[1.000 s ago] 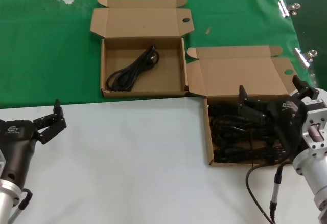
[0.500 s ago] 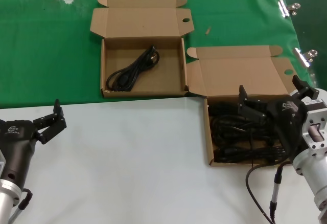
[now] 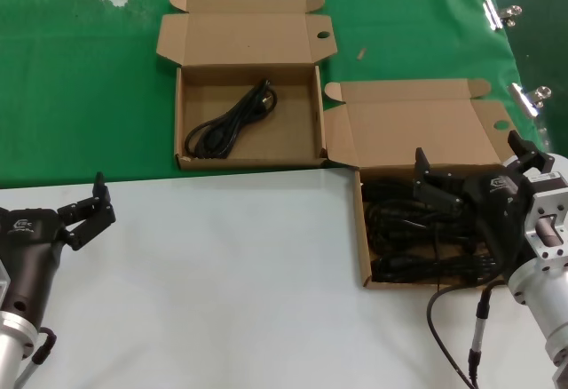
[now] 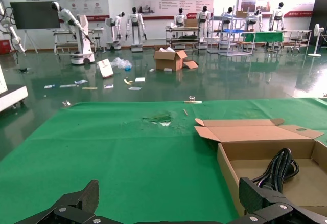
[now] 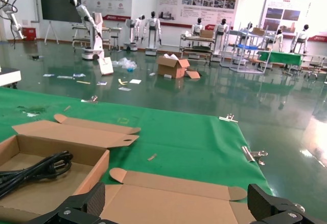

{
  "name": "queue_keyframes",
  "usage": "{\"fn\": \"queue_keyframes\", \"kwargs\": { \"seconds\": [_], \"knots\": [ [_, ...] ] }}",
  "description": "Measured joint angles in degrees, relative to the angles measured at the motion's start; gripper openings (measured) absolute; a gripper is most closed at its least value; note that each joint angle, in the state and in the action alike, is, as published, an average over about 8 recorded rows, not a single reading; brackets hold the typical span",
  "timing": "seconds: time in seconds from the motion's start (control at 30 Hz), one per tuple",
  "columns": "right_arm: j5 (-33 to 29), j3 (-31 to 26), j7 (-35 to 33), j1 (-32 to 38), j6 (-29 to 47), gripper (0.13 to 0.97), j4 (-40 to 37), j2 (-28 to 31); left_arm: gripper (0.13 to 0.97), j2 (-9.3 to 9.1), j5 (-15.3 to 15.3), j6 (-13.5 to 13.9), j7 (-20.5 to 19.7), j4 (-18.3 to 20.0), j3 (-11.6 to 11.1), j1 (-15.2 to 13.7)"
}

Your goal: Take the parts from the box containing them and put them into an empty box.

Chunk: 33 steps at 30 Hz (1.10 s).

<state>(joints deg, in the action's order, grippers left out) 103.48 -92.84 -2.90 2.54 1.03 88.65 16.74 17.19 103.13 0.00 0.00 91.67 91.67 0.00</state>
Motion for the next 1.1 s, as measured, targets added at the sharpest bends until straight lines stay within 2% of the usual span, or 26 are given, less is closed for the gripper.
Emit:
{"fn": "queue_keyframes", "kwargs": {
  "seconds": [1.1],
  "knots": [
    [0.0,0.0,0.0,0.0,0.0,0.966,0.0,0.0,0.966,0.0,0.0,0.0,0.0,0.0,0.0,0.0]
  ]
}}
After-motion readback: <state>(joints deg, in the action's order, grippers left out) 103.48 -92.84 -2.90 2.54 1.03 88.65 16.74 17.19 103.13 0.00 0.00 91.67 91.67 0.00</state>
